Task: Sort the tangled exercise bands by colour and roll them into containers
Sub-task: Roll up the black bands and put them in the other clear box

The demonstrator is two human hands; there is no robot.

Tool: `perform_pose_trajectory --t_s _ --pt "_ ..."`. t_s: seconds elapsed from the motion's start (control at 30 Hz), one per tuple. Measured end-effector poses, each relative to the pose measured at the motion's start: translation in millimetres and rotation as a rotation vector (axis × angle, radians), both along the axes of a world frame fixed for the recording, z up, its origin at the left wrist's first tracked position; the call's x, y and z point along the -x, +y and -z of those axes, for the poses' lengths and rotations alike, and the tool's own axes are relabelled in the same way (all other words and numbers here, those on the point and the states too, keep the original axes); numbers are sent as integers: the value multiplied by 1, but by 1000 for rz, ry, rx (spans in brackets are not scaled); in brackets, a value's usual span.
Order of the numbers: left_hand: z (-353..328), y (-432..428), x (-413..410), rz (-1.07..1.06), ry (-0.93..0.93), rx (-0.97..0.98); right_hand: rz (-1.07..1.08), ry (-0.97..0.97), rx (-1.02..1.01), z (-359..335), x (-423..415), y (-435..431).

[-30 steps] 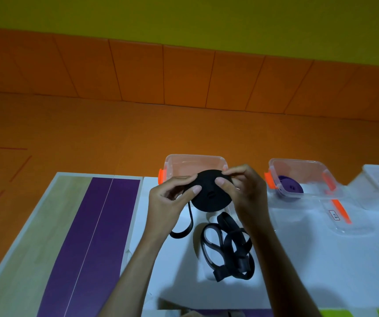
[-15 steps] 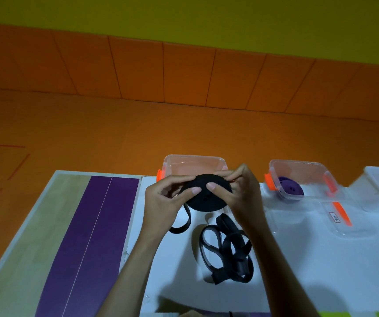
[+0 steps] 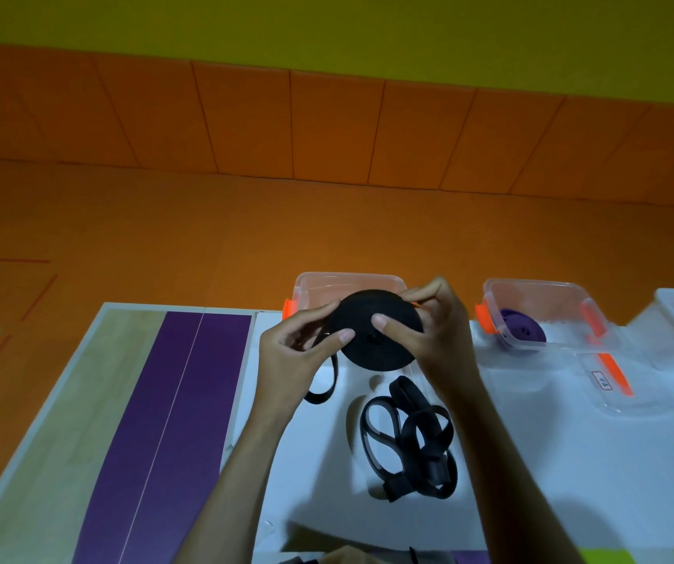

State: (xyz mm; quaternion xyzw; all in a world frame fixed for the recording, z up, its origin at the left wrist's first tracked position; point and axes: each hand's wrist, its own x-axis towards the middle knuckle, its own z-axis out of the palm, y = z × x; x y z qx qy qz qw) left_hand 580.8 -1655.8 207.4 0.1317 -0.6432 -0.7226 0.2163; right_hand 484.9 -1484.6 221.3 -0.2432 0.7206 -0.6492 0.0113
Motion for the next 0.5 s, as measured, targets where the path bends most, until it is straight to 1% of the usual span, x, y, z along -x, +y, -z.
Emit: perform_pose_trajectory --t_s 0.1,0.17,0.2,0.27,0.37,0.5 --pt "0 -5 -1 24 -17 -26 -99 -81 -68 1 0 4" --pt "-2 -4 0 44 -5 -18 -141 -67 -139 -1 -3 4" --pt "-2 -3 0 52 1 -13 -128 -18 -172 -3 -5 4" --pt "-1 -1 -1 67 11 -33 -62 22 -140 -5 -9 3" --pt "6 -3 -6 57 17 -72 6 -58 -37 -4 -13 3" --pt "9 -7 -7 36 24 -76 -52 -100 -144 -2 -15 5"
